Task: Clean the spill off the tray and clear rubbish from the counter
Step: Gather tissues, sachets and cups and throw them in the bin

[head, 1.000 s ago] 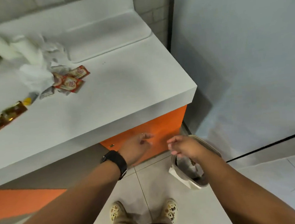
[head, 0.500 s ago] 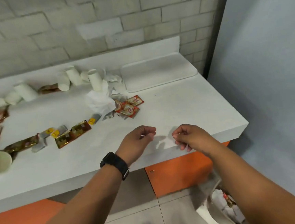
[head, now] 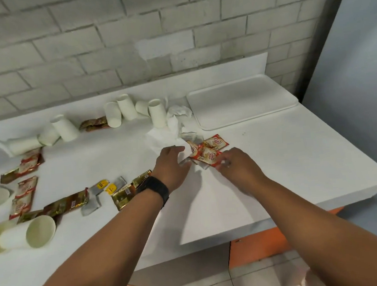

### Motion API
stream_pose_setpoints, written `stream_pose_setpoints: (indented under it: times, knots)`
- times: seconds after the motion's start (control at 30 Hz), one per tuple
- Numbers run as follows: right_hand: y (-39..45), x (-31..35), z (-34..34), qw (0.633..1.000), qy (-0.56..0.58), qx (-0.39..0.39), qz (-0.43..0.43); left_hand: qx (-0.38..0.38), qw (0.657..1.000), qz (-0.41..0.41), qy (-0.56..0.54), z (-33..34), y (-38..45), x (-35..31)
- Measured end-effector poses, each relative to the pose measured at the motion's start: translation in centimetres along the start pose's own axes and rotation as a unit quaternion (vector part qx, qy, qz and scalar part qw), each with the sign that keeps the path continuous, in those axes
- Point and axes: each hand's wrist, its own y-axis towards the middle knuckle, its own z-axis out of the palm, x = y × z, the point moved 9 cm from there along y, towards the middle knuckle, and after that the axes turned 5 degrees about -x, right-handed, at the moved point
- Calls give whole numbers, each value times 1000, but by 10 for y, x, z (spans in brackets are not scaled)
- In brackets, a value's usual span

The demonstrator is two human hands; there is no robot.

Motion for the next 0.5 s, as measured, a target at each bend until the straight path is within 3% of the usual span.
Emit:
stream_pose_setpoints:
  times: [0.1,0.23,0.5]
  knots:
    - [7,27,16,991,-112,8,-78,37,998,-1,55,11,18,10]
    - [-1,22,53,966,-211,101,-109,80,985,24,149,27,33,15]
    - [-8,19,37,957,-259,-57,-120,108,976,47,185,33,39,19]
